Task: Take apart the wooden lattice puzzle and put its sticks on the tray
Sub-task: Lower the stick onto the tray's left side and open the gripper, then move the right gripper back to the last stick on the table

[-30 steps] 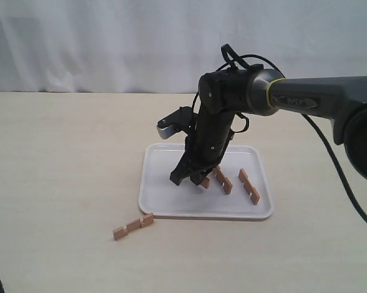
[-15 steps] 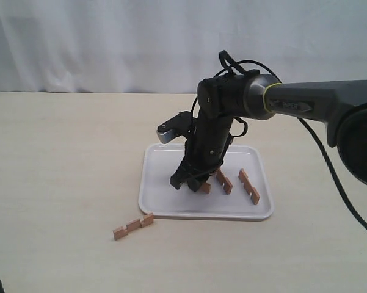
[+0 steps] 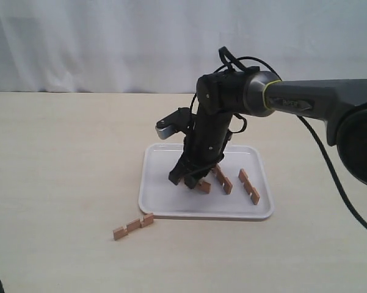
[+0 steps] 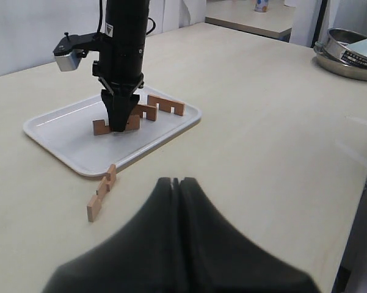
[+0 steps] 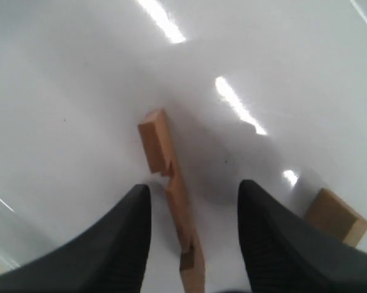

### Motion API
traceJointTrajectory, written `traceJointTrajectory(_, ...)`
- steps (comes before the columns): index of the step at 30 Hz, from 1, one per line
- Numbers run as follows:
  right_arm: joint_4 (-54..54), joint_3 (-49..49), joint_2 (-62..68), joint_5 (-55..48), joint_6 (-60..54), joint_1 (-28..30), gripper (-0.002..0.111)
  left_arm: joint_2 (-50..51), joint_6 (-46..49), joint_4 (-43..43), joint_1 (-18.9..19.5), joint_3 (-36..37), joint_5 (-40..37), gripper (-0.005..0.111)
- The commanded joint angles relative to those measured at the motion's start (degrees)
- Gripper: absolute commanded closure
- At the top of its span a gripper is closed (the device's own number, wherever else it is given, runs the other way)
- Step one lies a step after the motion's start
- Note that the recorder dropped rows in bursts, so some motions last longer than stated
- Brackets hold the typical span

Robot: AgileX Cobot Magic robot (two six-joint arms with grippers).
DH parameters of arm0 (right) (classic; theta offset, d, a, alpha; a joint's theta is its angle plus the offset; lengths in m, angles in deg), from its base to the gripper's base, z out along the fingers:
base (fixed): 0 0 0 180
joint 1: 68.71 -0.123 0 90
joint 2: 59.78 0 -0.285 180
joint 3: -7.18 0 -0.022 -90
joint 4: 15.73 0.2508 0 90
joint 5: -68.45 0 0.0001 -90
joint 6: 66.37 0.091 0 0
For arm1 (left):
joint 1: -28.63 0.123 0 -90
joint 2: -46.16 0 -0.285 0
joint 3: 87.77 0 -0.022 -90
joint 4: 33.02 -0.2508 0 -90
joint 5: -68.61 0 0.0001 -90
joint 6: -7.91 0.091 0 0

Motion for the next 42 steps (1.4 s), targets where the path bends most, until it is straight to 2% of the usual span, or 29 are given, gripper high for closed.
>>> traceJointTrajectory(1,0.51,4.22,-0.16,-3.67,0.14,-0.03,0.064,0.02,-0.16,0.21,-0.16,0.13,0.43,0.107)
traceJointTrajectory(7,1.56,11.79,-0.16,-13.46,0.14,-0.03,0.064,0.02,-0.16,0.21,-0.16,0.13,0.43,0.107)
traceJointTrajectory(15,2.05,12.07,-0.16,-12.14,0.14,-0.03,0.064,0.02,-0.16,0.21,-0.16,0.13,0.43,0.107)
traceJointTrajectory(25,11.41,12.07,-0.16,-11.89,-0.59,-0.03,0.064,0.02,-0.16,0.21,-0.16,0.13,0.43,0.107)
traceJointTrajectory(33,18.64,19.54,-0.38,-13.46,-10.86,-0.56,0.064,0.02,-0.16,0.21,-0.16,0.13,0.43,0.107)
traceJointTrajectory(34,18.50,19.63,-0.90,-13.46,-17.41,-1.67,0.064,0.02,-0.16,0.21,-0.16,0.13,0.43,0.107)
traceJointTrajectory(36,17.81,19.63,-1.15,-13.46,-22.48,-3.14,0.064,0.02,-0.16,0.21,-0.16,0.13,0.43,0.107)
traceJointTrajectory(42,14.72,18.32,-1.15,-13.46,-32.19,-9.49,0.064,0.02,-0.16,0.21,-0.16,0.13,0.43,0.107)
